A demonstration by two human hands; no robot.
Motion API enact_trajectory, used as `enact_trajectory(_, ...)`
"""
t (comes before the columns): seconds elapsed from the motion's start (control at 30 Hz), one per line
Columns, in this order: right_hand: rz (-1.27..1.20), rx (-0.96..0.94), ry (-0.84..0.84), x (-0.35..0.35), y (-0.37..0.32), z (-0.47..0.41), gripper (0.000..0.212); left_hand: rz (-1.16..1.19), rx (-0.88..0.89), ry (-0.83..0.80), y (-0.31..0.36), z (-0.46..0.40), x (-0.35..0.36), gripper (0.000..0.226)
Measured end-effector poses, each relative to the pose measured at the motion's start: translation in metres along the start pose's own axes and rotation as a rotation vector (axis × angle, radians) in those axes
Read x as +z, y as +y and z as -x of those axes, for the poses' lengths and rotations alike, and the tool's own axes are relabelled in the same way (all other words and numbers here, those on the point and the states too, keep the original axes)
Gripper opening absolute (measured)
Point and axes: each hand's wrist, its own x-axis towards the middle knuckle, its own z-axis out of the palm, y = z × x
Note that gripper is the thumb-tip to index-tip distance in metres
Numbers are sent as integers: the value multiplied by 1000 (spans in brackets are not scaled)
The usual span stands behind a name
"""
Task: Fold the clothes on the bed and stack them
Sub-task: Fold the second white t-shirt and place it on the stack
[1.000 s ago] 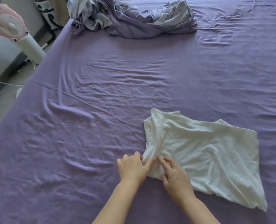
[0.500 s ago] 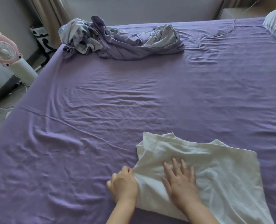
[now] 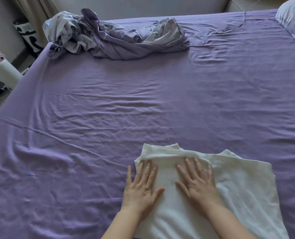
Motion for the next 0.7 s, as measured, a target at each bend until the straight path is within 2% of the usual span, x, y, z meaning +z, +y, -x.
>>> enact_trajectory(0.1,29,62,17,-1,39,14,59,-57,17,5,-3,0,0,74)
enact_trajectory(0.2,-30,149,79,-8,44,34,61,-37,-12,87,22,0,-6,75)
enact_trajectory(0.3,-29,69,178,2,27,70,61,-17,153,153,64,15,2,64)
enact_trajectory(0.4,0,18,219,14,33,107,60,-27,156,113,70,33,18,66)
enact_trajectory(0.57,19,-4,116,5,83,131,61,-93,215,88,47,39,22,68)
enact_trajectory(0.7,-10,50,-1,-8,101,142,57,-52,96,67,67,41,17,67)
